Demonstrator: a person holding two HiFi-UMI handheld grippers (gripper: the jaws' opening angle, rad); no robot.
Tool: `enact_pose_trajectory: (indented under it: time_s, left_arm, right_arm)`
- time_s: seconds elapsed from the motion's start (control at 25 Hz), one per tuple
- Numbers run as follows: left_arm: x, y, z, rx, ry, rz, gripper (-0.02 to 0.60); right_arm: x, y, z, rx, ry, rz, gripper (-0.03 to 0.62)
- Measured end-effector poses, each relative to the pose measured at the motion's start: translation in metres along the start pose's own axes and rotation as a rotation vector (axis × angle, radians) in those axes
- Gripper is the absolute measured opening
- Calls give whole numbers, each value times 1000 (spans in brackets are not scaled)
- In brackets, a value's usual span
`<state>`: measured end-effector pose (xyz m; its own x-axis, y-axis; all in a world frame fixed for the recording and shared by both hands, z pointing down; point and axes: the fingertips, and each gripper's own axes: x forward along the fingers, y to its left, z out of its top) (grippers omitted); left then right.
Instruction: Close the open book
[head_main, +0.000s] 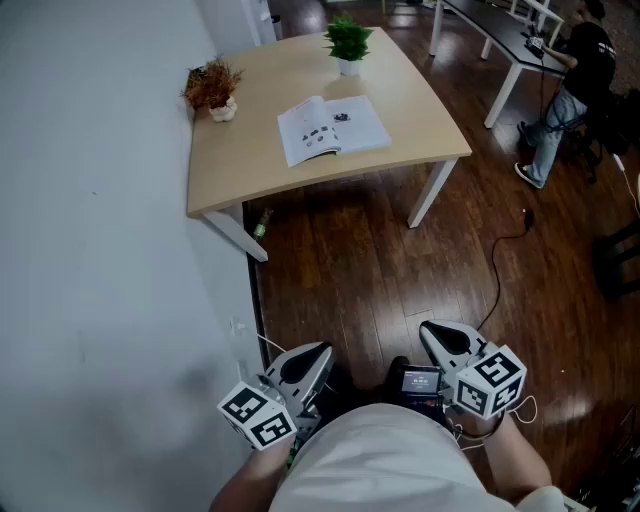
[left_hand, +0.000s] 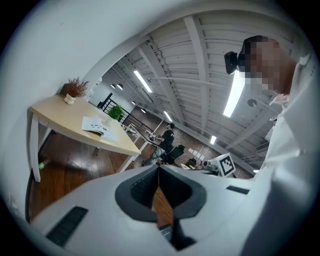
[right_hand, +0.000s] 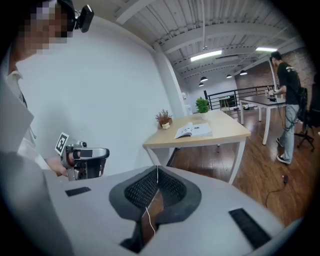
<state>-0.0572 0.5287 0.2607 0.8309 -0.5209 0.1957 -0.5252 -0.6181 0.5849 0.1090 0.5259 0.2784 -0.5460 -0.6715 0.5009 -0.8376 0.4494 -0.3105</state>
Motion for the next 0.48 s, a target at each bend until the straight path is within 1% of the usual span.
enact_pose_trajectory:
  time_s: [0.2,0.48]
  left_arm:
    - [-10,15,2,-2,2,-13,0]
    - [-17,32,6,-6,18,-24,0]
  right_arm:
    - [15,8,-3,8,2,-24,3]
    - [26,13,3,15,-7,-52,3]
